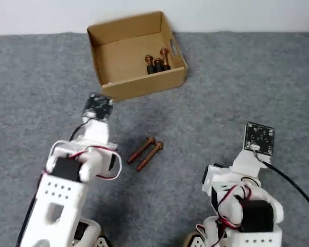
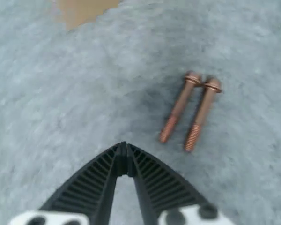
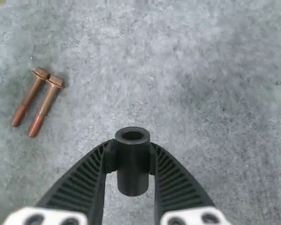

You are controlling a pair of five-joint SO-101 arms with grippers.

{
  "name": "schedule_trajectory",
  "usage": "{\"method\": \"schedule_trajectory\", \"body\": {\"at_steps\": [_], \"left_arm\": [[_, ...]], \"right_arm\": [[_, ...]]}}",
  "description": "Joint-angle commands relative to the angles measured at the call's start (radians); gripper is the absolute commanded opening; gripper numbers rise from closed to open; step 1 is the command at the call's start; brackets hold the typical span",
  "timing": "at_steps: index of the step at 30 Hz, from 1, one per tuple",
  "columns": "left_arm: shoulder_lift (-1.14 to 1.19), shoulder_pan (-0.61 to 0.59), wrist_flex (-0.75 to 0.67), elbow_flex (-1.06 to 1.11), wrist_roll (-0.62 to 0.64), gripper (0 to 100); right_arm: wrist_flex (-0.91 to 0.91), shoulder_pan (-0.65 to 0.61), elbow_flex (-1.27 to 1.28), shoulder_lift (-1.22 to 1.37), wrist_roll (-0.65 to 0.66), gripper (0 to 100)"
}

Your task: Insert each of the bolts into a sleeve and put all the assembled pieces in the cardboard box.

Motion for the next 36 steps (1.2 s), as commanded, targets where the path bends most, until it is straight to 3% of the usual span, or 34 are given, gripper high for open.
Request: {"method": "schedule_trajectory", "body": {"at_steps": [1, 7, 18, 36], "left_arm": [[0.098, 0.075, 0.003, -0.107, -0.032, 6], [0.333, 0.097, 0.003, -0.248, -0.046, 12], [0.775, 0.098, 0.011, -0.473, -0.252, 12], [1.071, 0.167, 0.003, -0.707, -0.259, 12]], "right_arm": [[-0.007, 0.015, 0.002, -0.012, -0.009, 0.8], [-0.036, 0.015, 0.032, -0.021, -0.009, 0.8], [-0.038, 0.016, 0.035, -0.021, -0.009, 0.8], [-0.041, 0.016, 0.038, -0.021, -0.009, 0.8]]}}
